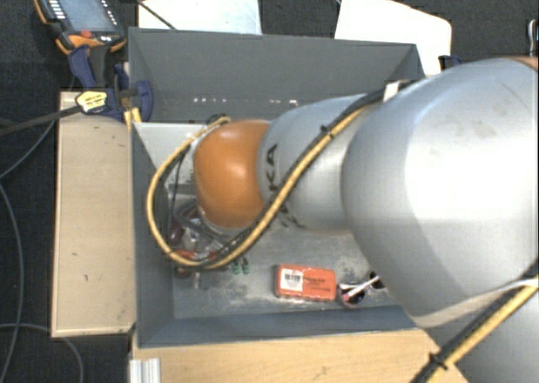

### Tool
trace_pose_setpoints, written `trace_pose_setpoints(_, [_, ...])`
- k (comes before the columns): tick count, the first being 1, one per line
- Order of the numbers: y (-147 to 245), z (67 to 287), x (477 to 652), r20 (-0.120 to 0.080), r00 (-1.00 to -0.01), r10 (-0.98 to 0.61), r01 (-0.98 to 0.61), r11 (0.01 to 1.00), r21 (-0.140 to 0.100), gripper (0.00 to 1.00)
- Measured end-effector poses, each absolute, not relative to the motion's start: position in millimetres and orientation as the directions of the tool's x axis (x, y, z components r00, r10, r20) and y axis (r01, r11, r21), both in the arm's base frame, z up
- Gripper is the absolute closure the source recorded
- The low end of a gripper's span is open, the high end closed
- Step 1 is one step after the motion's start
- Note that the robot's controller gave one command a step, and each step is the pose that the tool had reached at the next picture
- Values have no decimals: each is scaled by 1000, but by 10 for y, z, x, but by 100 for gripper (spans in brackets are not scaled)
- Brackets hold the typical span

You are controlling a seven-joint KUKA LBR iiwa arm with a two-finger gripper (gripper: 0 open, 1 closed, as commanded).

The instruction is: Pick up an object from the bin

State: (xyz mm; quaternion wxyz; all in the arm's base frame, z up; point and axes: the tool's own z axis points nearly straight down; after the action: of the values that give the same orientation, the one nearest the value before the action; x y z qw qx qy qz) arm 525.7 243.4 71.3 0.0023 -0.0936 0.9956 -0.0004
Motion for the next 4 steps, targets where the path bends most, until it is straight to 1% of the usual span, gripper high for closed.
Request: trace_pose_setpoints(4, [2436, 713, 5256, -5, -982, -188, -188, 982, -1, 100])
